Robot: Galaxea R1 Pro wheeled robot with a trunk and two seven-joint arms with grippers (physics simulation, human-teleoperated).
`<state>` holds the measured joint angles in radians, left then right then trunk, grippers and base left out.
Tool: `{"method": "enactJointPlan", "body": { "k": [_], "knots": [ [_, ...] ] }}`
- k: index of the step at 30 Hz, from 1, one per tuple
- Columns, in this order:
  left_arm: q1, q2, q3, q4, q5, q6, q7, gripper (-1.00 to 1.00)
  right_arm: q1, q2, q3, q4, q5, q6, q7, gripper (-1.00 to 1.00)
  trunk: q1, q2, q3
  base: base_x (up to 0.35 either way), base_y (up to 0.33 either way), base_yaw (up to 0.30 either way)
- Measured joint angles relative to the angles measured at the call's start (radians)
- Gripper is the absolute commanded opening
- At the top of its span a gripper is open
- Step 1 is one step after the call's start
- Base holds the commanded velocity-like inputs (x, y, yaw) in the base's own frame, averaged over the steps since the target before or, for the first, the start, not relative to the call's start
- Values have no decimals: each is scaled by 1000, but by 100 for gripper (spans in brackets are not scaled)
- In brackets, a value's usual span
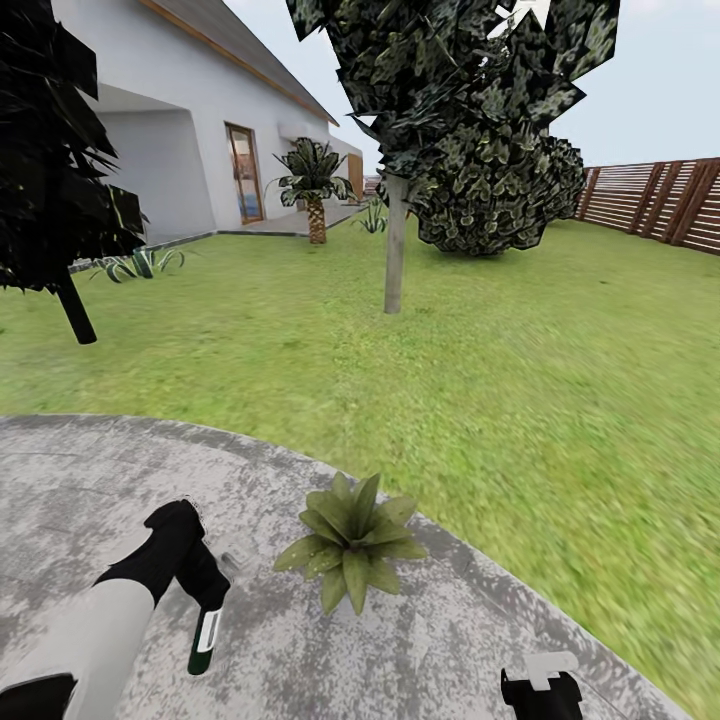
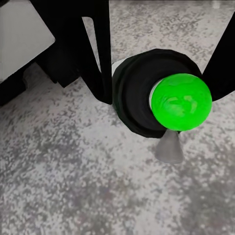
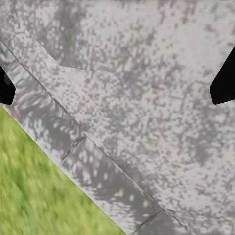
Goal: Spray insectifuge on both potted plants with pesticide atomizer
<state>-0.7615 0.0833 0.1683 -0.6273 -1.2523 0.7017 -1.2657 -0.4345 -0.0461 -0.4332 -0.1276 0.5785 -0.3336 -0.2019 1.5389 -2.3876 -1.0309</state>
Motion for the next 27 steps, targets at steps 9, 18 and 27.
{"method": "enactJointPlan", "body": {
  "k": [9,18,27],
  "knots": [
    [10,29,-2,-2,-1,-3,4,-100,0,0,0,0,0,0,0,100,0,0,0,0,3,0],
    [6,13,5,-7,1,12,90,-100,0,0,0,0,0,0,0,100,0,0,0,0,0,0],
    [9,7,5,-9,5,14,81,-100,0,0,0,0,0,0,0,100,0,0,0,0,0,20]
  ]
}}
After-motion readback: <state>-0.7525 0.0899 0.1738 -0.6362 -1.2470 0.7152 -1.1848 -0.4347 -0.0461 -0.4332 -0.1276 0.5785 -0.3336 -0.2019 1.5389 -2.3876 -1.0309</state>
